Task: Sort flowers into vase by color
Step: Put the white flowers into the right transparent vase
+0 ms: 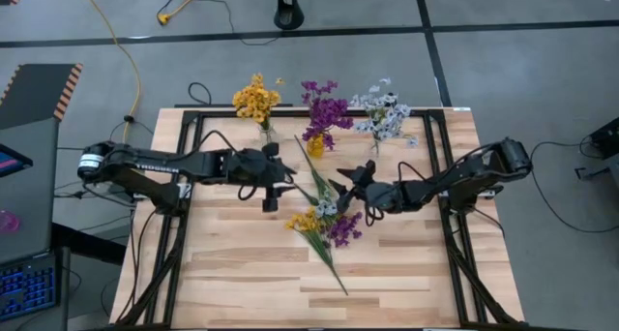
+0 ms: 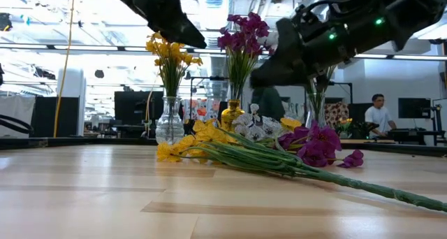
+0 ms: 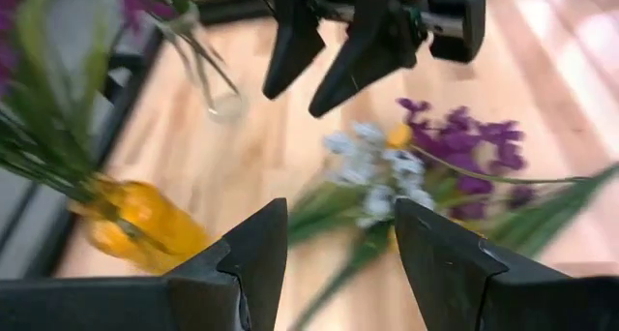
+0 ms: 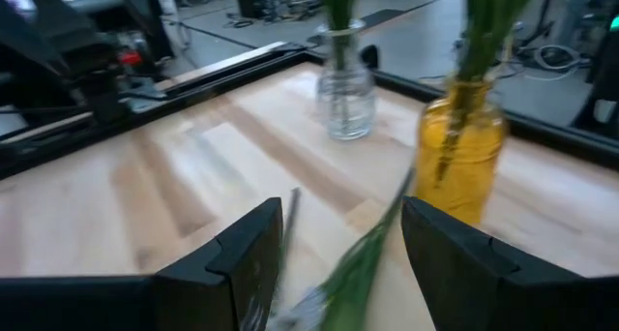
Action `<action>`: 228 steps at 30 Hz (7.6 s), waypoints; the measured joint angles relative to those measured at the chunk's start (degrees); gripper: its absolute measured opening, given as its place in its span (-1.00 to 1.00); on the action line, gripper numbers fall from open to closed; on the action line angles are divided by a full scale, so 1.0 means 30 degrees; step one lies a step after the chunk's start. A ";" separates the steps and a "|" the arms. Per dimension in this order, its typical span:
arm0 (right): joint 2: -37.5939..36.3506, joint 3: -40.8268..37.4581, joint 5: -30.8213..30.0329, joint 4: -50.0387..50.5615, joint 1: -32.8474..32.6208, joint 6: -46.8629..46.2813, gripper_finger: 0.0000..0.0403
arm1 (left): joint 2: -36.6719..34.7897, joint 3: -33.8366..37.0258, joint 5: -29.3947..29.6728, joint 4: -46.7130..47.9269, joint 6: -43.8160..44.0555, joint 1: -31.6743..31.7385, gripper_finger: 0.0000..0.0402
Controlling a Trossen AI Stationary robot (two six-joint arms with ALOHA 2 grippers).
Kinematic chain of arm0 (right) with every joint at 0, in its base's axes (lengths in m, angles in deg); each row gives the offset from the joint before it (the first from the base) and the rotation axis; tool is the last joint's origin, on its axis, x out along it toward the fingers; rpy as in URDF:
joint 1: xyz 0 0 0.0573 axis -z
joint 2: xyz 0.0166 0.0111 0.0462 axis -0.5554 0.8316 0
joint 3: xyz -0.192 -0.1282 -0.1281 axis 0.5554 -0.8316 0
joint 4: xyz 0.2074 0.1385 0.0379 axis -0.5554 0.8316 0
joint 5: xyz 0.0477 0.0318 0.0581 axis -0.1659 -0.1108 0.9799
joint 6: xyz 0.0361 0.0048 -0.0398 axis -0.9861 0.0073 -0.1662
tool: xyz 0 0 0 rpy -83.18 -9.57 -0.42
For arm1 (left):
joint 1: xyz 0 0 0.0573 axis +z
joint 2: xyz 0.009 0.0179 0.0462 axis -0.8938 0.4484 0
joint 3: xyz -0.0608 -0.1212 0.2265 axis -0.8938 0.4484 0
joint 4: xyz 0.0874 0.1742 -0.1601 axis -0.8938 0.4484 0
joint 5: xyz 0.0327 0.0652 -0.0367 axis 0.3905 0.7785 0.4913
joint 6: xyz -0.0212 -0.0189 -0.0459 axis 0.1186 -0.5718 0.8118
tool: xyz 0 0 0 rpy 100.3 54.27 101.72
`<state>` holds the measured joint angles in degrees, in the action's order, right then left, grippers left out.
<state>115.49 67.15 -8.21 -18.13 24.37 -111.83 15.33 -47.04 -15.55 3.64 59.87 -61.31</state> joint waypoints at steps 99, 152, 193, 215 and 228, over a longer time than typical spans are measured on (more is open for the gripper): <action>-0.0451 0.0007 -0.0098 0.0444 -0.5252 -0.0933 0.19 | 1.3641 -0.4324 -0.0124 -0.2853 -1.4358 0.3356 -0.82; -0.6193 0.0007 -1.0293 0.4879 -1.2775 0.1869 0.19 | 0.7723 -0.3169 -0.4645 -1.0289 0.2871 0.0719 -0.99; -0.4041 0.0000 -0.5772 -0.2113 -0.7196 0.5664 0.19 | 0.7723 -0.3169 -0.2164 -1.2517 0.0483 -0.1430 -0.99; -0.4048 0.0000 -0.3901 -0.3665 -0.5359 0.6098 0.19 | 0.7723 -0.3169 0.0342 -1.3536 0.0301 -0.1437 -0.99; -0.4048 0.0000 -0.2945 -0.4667 -0.4805 0.7562 0.19 | 0.7723 -0.3177 0.0342 -1.3978 0.0330 -0.1444 -0.97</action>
<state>103.35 67.15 -17.05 -32.13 9.96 -89.14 38.50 -56.57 -14.53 -38.29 60.86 -65.64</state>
